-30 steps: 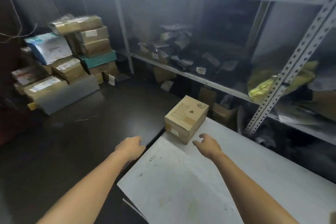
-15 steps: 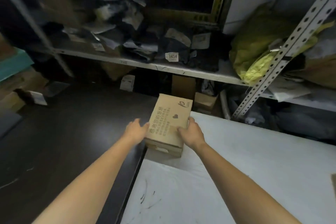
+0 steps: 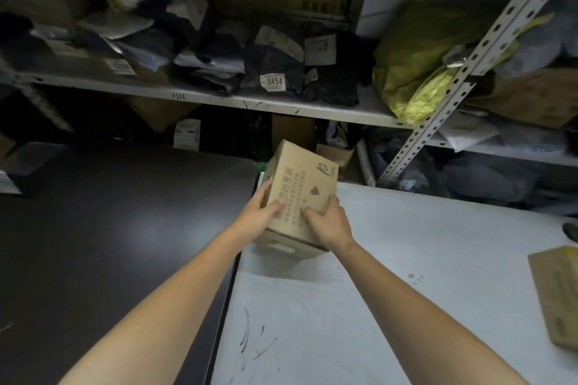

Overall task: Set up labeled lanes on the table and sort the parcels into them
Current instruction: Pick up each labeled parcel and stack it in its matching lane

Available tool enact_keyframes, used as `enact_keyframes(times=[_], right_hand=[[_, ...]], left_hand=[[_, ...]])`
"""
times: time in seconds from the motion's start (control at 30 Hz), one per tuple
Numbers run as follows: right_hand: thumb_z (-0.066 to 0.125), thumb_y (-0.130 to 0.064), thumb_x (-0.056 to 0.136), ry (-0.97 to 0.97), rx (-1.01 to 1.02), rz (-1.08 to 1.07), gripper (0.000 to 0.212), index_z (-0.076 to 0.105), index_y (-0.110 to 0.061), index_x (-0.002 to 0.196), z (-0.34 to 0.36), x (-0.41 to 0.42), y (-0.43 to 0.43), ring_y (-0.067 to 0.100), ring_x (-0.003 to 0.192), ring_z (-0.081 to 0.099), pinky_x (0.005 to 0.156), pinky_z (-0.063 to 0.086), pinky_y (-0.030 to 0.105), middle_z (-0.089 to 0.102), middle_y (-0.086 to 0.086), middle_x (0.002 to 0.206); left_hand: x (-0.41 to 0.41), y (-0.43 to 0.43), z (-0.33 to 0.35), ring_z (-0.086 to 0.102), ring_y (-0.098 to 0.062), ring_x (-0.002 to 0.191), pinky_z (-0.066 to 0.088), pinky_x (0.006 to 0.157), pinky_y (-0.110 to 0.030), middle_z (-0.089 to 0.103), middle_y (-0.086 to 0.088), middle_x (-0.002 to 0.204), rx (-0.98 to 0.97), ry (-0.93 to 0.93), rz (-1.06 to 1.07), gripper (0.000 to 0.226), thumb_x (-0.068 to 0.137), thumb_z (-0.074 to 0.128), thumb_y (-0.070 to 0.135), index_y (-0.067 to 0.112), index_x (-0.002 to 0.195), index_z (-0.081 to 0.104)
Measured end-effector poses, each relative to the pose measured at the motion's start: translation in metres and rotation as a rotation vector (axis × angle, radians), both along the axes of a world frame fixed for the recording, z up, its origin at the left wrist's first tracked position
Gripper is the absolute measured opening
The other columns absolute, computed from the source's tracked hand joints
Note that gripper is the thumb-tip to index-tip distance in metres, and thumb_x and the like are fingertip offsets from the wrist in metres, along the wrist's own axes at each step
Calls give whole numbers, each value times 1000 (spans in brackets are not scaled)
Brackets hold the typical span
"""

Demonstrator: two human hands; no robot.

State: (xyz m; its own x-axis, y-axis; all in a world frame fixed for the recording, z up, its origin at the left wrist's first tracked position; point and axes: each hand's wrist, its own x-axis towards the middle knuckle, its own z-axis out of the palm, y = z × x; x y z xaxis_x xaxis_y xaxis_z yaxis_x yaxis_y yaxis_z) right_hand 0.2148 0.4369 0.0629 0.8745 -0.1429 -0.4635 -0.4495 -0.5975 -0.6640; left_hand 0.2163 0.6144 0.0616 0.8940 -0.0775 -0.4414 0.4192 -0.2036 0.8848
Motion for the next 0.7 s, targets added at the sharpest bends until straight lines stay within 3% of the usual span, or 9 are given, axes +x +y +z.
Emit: enact_keyframes(times=[0.13, 0.23, 0.33, 0.43, 0.6, 0.7], right_hand=[[41, -80, 78, 13, -23, -35, 87, 46, -24, 144, -6, -3, -32, 30, 127, 50, 108, 44, 48, 45, 4, 145], [39, -87, 74, 29, 95, -86, 89, 50, -29, 141, 0, -7, -48, 23, 121, 56, 106, 45, 45, 57, -2, 135], [40, -68, 95, 33, 222, -115, 60, 49, -28, 138, 11, -13, -55, 17, 115, 55, 99, 44, 37, 58, -6, 126], [41, -62, 98, 21, 283, -145, 55, 48, -29, 141, 7, -15, -65, 17, 116, 55, 101, 44, 38, 59, -5, 130], [50, -51, 99, 8, 340, -202, 46, 46, -32, 141, 9, -20, -77, 14, 107, 62, 92, 49, 38, 62, -6, 130], [56, -45, 99, -11, 328, -215, 47, 44, -31, 142, 8, -21, -85, 18, 112, 63, 99, 53, 45, 62, -5, 132]], left_hand=[[2, -18, 10, 57, -13, 120, 51, 91, -28, 58, 6, 136, 25, -70, -38, 35, 105, 47, 37, 34, 140, 54], [1, -30, 12, 56, -15, 110, 57, 80, -36, 49, 0, 139, 101, -95, 5, 39, 102, 56, 25, 31, 140, 54], [1, -35, 8, 49, -19, 115, 54, 86, -36, 38, -4, 146, 237, -71, 67, 62, 96, 67, 25, 31, 150, 38], [-1, -42, 8, 60, -25, 115, 54, 93, -42, 52, -4, 138, 171, 88, 63, 73, 95, 67, 29, 28, 156, 26], [-8, -62, 8, 66, -20, 104, 56, 90, -43, 65, 2, 123, 113, 142, -21, 47, 100, 58, 27, 30, 144, 42], [-7, -73, 11, 64, -23, 107, 57, 90, -45, 65, 1, 123, 103, 144, -29, 45, 100, 57, 24, 31, 143, 44]])
